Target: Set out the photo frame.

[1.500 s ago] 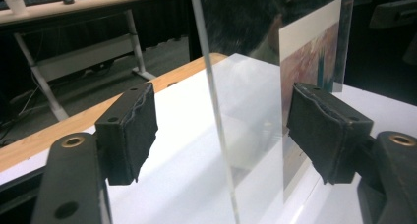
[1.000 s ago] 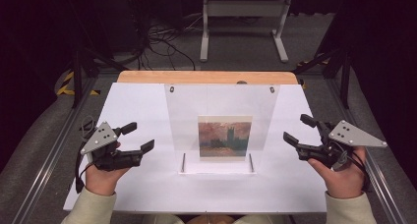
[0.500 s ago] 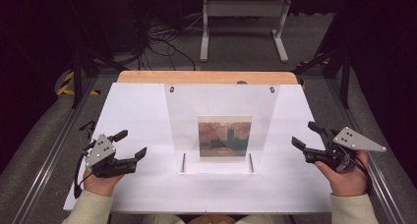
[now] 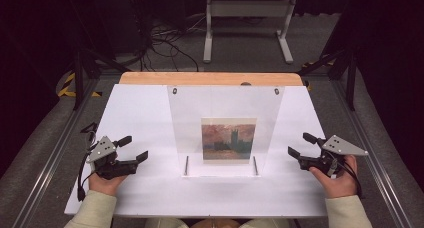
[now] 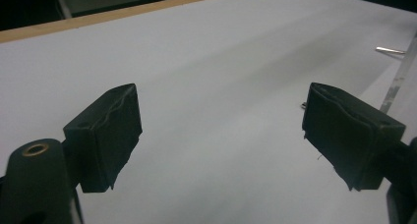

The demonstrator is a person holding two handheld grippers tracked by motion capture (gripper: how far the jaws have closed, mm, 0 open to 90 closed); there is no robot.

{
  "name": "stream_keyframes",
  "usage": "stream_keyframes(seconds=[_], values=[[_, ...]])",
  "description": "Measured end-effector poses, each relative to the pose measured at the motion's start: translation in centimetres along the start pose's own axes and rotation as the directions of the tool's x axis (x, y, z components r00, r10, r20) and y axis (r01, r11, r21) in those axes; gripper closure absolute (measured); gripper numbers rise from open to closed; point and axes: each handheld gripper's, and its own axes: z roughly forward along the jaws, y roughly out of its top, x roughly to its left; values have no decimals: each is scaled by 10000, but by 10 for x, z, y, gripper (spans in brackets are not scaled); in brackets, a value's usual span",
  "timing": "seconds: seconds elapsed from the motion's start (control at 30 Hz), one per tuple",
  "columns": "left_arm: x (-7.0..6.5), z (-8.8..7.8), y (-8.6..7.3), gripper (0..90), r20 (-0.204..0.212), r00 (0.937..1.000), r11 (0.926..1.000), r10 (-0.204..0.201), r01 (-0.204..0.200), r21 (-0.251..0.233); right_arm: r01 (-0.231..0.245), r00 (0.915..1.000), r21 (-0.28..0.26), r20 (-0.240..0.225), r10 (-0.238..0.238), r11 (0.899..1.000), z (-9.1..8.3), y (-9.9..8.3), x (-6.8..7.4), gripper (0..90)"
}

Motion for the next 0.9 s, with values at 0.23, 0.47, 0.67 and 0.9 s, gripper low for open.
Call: stream_keyframes(seconds=[0.23,0.47,0.67,0.9], values=[[7,4,-6,148,569,9973,9988,-468,475,-105,-98,10000,487,-9,98,9988,13,-18,2,210],[7,7,-7,154,309,9989,9993,-349,344,174,-99,10000,544,13,98,9985,14,-18,2,202],[7,8,-7,154,232,9992,9992,-322,317,236,-105,9999,552,21,104,9984,15,-18,2,200],[7,8,-7,150,138,9991,9989,-396,392,243,-81,9999,502,85,77,9987,14,-18,2,199]])
